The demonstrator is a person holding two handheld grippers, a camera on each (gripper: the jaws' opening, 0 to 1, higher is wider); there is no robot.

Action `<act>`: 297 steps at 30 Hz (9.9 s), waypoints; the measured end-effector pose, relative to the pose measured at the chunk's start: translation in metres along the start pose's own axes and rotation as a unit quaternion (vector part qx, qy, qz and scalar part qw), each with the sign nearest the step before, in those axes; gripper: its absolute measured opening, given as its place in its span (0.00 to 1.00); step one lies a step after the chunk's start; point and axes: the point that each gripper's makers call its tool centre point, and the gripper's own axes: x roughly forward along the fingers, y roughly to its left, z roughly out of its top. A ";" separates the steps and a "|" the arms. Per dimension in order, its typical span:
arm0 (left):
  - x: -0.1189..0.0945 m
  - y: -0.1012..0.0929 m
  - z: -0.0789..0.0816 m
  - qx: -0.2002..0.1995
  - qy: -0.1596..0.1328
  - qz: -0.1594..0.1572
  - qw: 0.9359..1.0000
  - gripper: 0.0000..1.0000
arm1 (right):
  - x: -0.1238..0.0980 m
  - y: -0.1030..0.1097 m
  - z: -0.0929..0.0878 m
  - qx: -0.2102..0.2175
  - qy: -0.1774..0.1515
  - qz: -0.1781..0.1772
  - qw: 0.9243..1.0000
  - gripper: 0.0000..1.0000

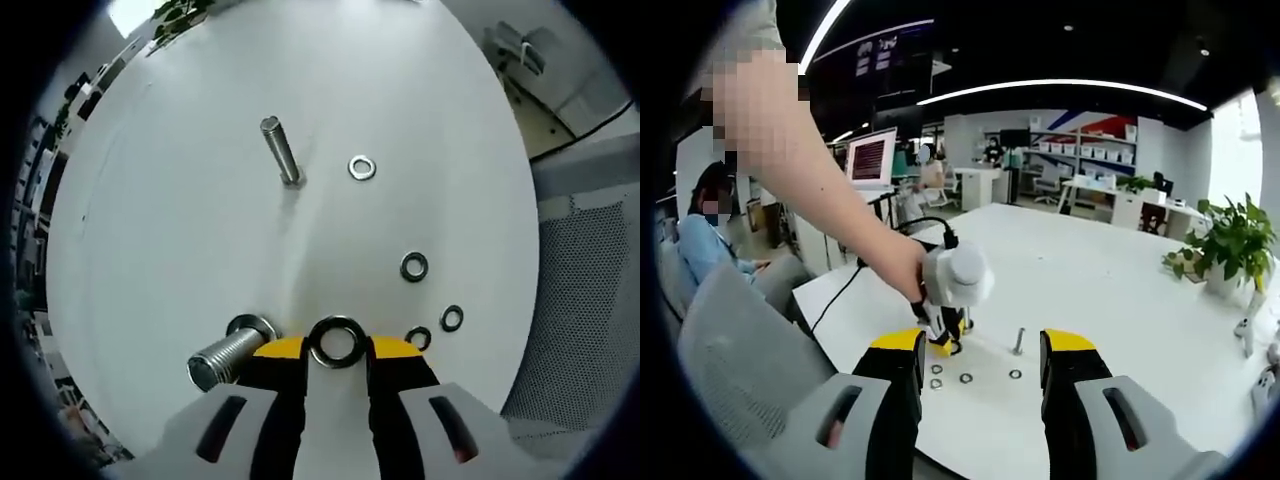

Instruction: Place the washer onto the threaded stud by aligning its center hole with the stud, sliding it down to the base, and recovering from edge contact or off-axis alignment until the washer reaches the visible bottom stop.

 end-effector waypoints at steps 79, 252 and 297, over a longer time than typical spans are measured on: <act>-0.033 0.004 -0.006 0.012 -0.021 0.016 1.000 0.19 | 0.000 -0.002 0.001 0.007 -0.005 -0.003 1.000 0.48; -0.210 -0.081 -0.044 -0.318 -0.446 0.156 0.822 0.27 | 0.008 0.018 -0.015 -0.045 0.046 0.029 0.998 0.49; -0.255 -0.083 -0.090 -0.352 -0.536 0.233 0.731 0.28 | 0.016 0.018 -0.021 0.058 0.071 0.069 0.993 0.50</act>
